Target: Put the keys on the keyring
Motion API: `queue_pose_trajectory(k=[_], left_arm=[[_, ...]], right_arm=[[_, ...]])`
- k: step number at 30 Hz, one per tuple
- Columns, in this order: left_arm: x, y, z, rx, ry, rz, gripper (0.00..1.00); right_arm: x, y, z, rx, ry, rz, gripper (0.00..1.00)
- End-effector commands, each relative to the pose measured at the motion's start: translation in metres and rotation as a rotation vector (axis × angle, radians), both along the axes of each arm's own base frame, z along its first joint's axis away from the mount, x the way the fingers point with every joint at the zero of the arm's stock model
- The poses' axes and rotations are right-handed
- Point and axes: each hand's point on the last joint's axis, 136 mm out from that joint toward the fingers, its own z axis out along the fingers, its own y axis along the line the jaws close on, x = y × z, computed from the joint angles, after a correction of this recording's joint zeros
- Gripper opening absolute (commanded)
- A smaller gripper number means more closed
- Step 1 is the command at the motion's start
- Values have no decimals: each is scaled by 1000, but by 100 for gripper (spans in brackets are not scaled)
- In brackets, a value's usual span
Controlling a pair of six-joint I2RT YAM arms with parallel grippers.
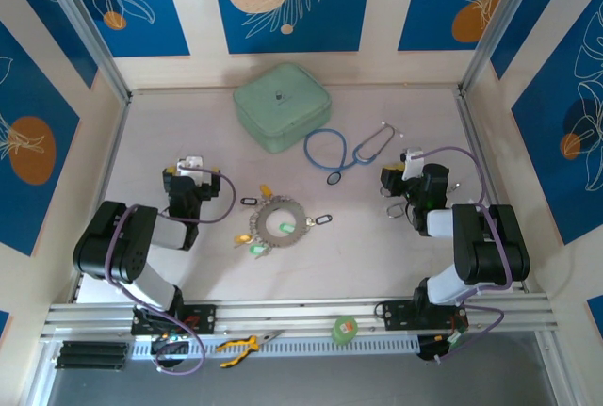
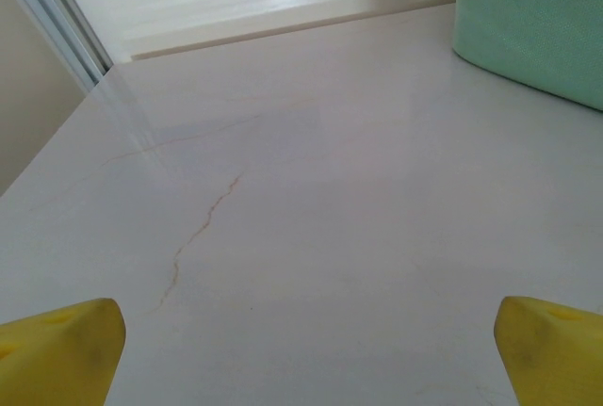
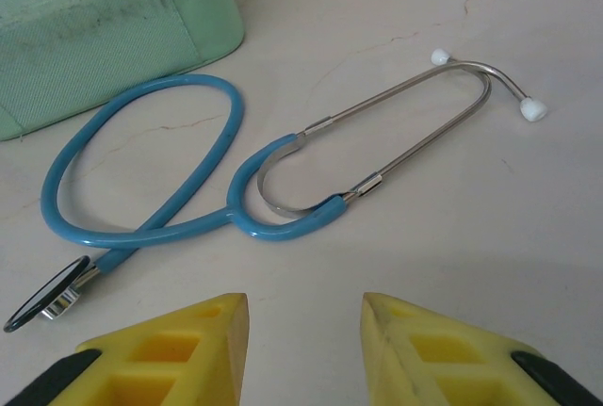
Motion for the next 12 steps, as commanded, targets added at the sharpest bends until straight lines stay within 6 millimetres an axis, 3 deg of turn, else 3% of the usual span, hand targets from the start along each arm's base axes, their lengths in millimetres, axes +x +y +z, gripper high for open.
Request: queue_pose_trajectory(k=[1,8,12], left_arm=[[3,4,8,-18,-19,17,100],[10,6,1,-68,30,-21,100],[8,1,3,-65,16,-51,100]], right_arm=[[8,-1,11,6,-35,-5,37],[10,-3,11,3,-30,-18,41],[9,-3,11,3,-31,-18,58]])
